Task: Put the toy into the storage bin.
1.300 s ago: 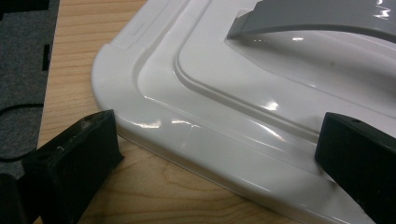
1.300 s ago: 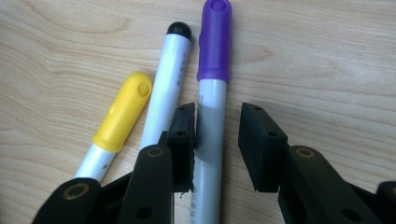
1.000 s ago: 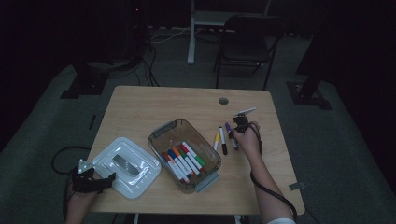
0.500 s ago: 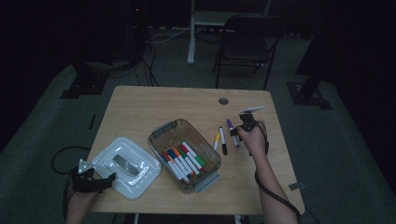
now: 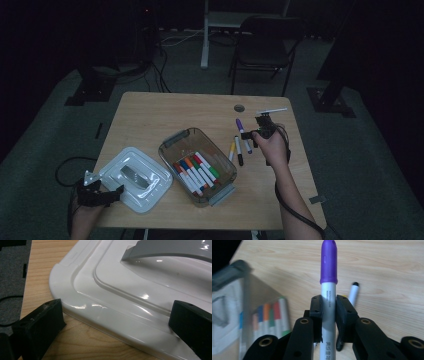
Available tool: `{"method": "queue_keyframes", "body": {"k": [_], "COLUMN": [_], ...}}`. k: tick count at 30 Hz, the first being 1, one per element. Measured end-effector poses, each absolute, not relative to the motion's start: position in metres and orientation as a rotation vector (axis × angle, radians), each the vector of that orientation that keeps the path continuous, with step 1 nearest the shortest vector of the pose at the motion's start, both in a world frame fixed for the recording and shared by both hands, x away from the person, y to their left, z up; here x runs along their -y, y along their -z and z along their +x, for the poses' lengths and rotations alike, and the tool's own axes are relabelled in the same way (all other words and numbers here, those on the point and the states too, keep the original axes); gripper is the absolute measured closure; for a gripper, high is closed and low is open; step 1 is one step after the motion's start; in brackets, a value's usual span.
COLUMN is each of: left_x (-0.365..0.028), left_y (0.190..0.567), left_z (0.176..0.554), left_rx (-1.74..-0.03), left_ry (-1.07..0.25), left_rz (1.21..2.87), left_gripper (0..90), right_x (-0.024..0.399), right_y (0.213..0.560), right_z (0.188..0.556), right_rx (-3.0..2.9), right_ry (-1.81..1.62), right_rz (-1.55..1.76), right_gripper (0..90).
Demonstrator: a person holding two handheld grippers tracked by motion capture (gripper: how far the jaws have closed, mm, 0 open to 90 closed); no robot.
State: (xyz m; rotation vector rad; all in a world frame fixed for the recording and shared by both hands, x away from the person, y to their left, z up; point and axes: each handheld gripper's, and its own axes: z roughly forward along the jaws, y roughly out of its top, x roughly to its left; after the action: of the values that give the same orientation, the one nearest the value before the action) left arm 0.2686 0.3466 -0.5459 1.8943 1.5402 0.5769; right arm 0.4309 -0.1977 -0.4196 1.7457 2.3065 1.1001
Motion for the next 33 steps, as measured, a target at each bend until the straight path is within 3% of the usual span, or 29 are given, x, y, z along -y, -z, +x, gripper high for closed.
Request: {"method": "queue_keyframes", "body": {"k": [16, 33], "left_x": [-0.347, -0.347], "left_y": [0.546, 0.546], "left_z": [0.269, 0.269], "left_rx": [-1.539, -1.539], "left_ry": [-0.580, -0.578], "left_rz": [1.894, 1.894], "left_gripper": [0.5, 0.5], "right_x": [0.141, 0.061], "right_y": [0.378, 0.398], "right_z": [0.400, 0.386], "right_rx": [-2.472, -2.758], "right_ry": [-1.227, -1.154], "right_rz": [1.495, 1.319], "right_gripper": [76.6, 76.6]}}
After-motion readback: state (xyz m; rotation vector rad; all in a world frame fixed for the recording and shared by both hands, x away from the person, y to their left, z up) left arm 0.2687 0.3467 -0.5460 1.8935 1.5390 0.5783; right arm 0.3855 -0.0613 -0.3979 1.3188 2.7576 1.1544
